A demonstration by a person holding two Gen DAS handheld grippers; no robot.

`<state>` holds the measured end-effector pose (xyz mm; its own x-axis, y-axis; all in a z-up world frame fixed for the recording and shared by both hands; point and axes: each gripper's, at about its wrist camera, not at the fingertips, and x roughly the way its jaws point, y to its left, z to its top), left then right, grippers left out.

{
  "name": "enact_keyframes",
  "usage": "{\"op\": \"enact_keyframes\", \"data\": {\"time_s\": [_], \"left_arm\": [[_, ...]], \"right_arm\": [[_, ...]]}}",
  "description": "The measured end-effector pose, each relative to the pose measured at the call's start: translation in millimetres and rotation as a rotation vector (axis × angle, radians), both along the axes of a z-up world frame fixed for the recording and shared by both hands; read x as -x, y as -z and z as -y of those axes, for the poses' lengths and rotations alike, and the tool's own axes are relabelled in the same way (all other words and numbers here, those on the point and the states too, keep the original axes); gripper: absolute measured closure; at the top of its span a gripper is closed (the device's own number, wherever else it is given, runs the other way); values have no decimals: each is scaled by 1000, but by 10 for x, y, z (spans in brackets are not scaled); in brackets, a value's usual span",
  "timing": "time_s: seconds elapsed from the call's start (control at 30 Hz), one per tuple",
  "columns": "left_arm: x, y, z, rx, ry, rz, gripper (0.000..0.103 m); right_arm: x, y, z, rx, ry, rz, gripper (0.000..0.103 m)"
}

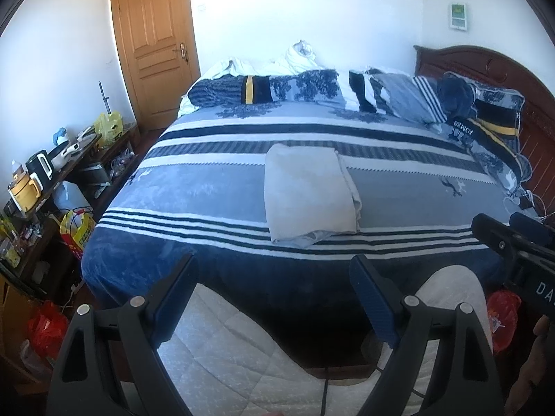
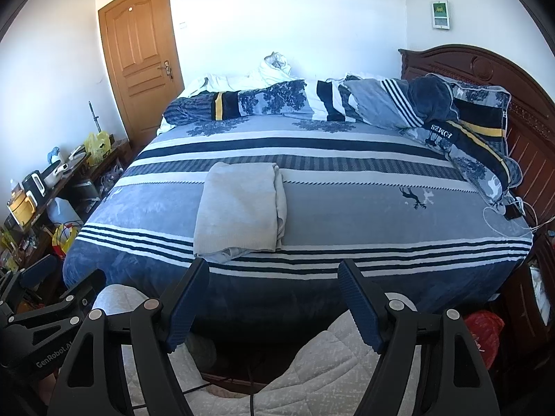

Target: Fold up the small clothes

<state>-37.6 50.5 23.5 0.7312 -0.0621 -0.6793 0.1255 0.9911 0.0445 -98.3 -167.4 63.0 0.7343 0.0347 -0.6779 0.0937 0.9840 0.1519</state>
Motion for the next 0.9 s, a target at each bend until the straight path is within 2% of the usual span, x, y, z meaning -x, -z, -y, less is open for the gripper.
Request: {"op": "enact_keyframes", "data": {"time_s": [0.4,0.73,0.83,0.9], "left_arm": [[-352,199,-4,-20,-3,-59,15],[-745,525,-18,-39,-16,-122,15],[-885,602,5,-38,-15,-105,15],[-1045,719,1,-30,-19,-57,15]], "right_arm": [[-345,187,20,4,-5,-59,23],[-756,522,-30,4,-19,-146,23],[-940,663,-37,-3,-22,-174,23],[-1119,813,-26,-19,-42,-187,21]]}}
